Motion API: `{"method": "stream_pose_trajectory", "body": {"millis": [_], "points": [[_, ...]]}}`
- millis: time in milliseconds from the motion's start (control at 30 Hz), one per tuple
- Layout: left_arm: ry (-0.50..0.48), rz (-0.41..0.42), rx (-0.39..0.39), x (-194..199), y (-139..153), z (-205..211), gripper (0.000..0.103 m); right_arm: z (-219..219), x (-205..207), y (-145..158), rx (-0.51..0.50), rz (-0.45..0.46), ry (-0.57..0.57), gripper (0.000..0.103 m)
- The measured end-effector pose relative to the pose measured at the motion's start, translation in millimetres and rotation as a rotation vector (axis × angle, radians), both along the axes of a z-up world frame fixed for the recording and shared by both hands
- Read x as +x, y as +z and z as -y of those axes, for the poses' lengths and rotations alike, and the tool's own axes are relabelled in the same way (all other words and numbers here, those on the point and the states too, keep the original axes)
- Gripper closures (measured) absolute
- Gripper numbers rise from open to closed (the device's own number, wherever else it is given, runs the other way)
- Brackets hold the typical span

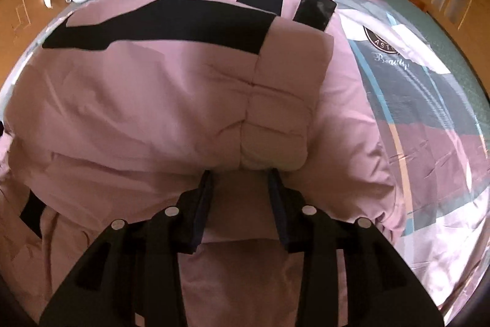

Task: Fold large clothes

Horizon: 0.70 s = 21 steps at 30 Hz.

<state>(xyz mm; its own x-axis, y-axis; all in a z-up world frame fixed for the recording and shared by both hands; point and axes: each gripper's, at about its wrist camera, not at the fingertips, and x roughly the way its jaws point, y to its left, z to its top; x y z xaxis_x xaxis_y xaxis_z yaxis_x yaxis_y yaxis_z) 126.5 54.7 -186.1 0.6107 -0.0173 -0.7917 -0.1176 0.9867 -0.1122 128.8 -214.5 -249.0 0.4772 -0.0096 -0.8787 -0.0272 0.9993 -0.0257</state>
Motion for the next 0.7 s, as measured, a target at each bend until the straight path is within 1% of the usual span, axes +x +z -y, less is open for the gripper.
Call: {"method": "stream_pose_trajectory", "body": {"millis": [67, 133, 267, 333, 367, 400, 467, 500, 533, 567, 600, 633, 667, 700], "points": [[-0.002, -0.012, -0.003, 1.2, -2.6, 0.9, 0.006, 0.3, -1.5, 2.0, -0.008, 0.009, 0.000, 0.063], [-0.006, -0.019, 0.000, 1.4, -4.2, 2.7, 0.006, 2.3, -6.7, 10.1, 0.017, 0.031, -0.027, 0.063], [-0.015, -0.021, 0.020, 1.3, -5.5, 5.7, 0.005, 13.2, -18.1, 30.7, 0.095, 0.135, -0.077, 0.062], [-0.020, -0.027, 0.026, 1.8, -7.2, 7.2, 0.004, 14.7, -19.5, 34.2, 0.090, 0.168, -0.098, 0.053], [-0.023, -0.032, 0.027, 2.1, -8.3, 7.7, 0.004, 15.8, -18.4, 34.8, 0.089, 0.177, -0.107, 0.044], [-0.025, -0.036, 0.028, 2.7, -9.0, 8.5, 0.004, 17.0, -18.1, 33.5, 0.090, 0.178, -0.108, 0.041], [-0.029, -0.050, 0.034, 3.7, -11.5, 9.4, 0.004, 19.3, -18.3, 33.1, 0.101, 0.179, -0.112, 0.041], [-0.029, -0.053, 0.036, 4.1, -12.0, 10.2, 0.004, 19.3, -20.2, 38.2, 0.110, 0.203, -0.120, 0.041], [-0.028, -0.056, 0.040, 4.4, -12.7, 10.2, 0.004, 19.4, -23.1, 43.7, 0.112, 0.232, -0.125, 0.041], [-0.026, -0.059, 0.043, 4.6, -13.2, 9.9, 0.004, 19.6, -27.0, 54.6, 0.096, 0.295, -0.140, 0.041], [-0.025, -0.059, 0.044, 4.6, -13.3, 9.7, 0.004, 19.9, -31.1, 62.8, 0.069, 0.352, -0.162, 0.039], [-0.022, -0.061, 0.043, 4.9, -13.6, 9.0, 0.004, 21.6, -37.6, 71.1, 0.041, 0.411, -0.188, 0.034], [-0.020, -0.062, 0.040, 5.0, -13.8, 8.4, 0.004, 23.4, -42.8, 78.3, 0.023, 0.468, -0.207, 0.021], [-0.018, -0.063, 0.037, 5.1, -14.1, 7.8, 0.004, 25.4, -46.9, 83.8, 0.019, 0.518, -0.216, 0.015]]}}
